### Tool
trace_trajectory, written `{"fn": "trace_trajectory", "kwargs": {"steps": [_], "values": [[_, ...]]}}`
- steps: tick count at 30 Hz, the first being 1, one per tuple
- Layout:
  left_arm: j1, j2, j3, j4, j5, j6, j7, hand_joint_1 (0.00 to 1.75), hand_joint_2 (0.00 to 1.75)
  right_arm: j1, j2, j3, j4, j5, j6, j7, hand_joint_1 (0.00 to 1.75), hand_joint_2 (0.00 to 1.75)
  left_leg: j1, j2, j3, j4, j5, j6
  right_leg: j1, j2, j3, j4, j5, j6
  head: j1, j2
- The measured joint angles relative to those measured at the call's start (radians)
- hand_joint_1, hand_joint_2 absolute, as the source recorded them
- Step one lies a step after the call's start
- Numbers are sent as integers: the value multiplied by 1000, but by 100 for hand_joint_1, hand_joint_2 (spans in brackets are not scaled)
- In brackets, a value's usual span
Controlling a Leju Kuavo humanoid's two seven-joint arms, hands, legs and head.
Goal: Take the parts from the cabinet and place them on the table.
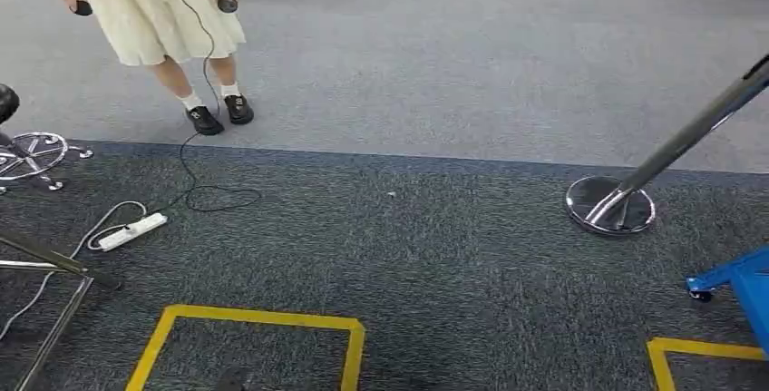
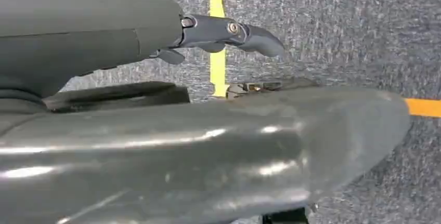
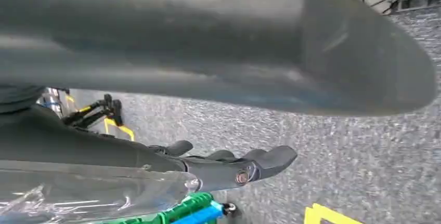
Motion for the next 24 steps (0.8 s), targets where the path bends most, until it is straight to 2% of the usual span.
{"fn": "trace_trajectory", "kwargs": {"steps": [1,2,4,5,6,7,8,9,10,11,14,15,16,17,19,20,21,22,23,24], "values": [[-1,0,0,0,0,0,0,0,0,-1,0,0,0,0,0,-1,0,0,0,-40,-13,33,-27,-2,-1,9,0,-1,1,-2,-2,0],[0,0,0,0,0,0,0,0,0,-2,0,0,0,0,0,-1,0,0,0,-58,-44,100,-67,-4,-2,17,-1,-1,2,-6,-5,0],[3,2,0,0,0,0,0,0,0,-1,1,0,0,0,0,-2,0,0,0,-70,-128,267,-133,-7,-2,39,-2,-1,1,-8,-7,0],[5,3,1,0,0,0,0,0,0,-1,1,-1,0,0,0,-2,0,0,0,-70,-157,314,-138,-7,-2,53,-2,-1,1,-8,-7,0],[5,4,1,0,0,0,0,0,0,0,1,-2,0,0,0,-2,0,0,1,-70,-159,305,-116,-6,-3,66,-1,-1,1,-7,-7,0],[5,4,0,0,0,0,0,0,0,0,1,-2,0,0,0,-2,0,0,2,-72,-142,257,-73,-6,-4,81,-1,0,2,-6,-7,0],[4,4,0,0,0,0,0,0,0,-1,1,-3,0,0,0,-2,0,0,4,-78,-110,183,-25,-5,-5,95,0,0,3,-4,-7,0],[4,4,0,0,0,0,0,0,0,-1,1,-3,0,0,1,-2,0,0,8,-105,-71,100,18,-7,-7,107,1,0,4,0,-7,0],[4,4,1,0,0,0,0,0,0,-1,1,-3,0,0,1,-2,0,0,17,-168,-43,36,38,-10,-7,118,-4,1,5,6,-10,0],[3,3,0,0,0,0,0,0,0,-4,1,-3,0,0,1,-2,0,0,22,-182,-38,3,30,-4,-1,132,-13,15,2,13,-12,0],[3,3,0,0,0,0,0,0,0,4,1,-4,0,1,1,-1,0,0,11,-151,-37,11,31,16,-12,164,-26,-2,13,34,-12,0],[1,3,0,0,0,0,0,0,0,6,1,-5,0,1,1,-1,0,0,16,-136,-36,5,37,26,-12,148,-27,5,11,36,-14,0],[0,3,0,0,-1,0,0,0,0,6,1,-5,0,2,1,0,0,0,13,-124,-35,5,36,33,-7,72,-38,33,-10,37,-4,0],[2,3,0,0,-2,0,0,0,0,2,1,-6,0,3,1,0,0,0,10,-109,-34,5,34,39,-7,39,-69,96,-52,41,2,0],[6,4,1,0,-3,0,0,0,0,-4,1,-6,0,5,2,0,0,0,5,-75,-34,5,32,42,-7,23,-148,263,-133,45,1,0],[7,4,1,0,-3,0,0,0,0,-4,1,-6,0,7,2,0,0,0,4,-61,-33,5,31,43,-7,21,-173,318,-149,46,1,0],[6,4,1,0,-3,0,0,0,0,-1,2,-7,0,8,3,0,0,0,3,-48,-32,5,30,44,-7,21,-174,325,-141,46,1,0],[5,4,1,0,-3,0,0,0,0,2,2,-8,0,8,5,0,0,0,3,-39,-30,5,28,43,-7,21,-151,289,-112,46,1,0],[4,4,1,0,-3,0,0,0,0,4,2,-10,0,8,7,1,0,0,3,-29,-27,5,26,39,-7,15,-104,205,-69,45,1,0],[4,4,1,0,-3,0,0,0,0,2,2,-13,0,8,9,1,0,0,4,-19,-21,6,22,35,-7,-4,-48,107,-29,44,1,0]]}}
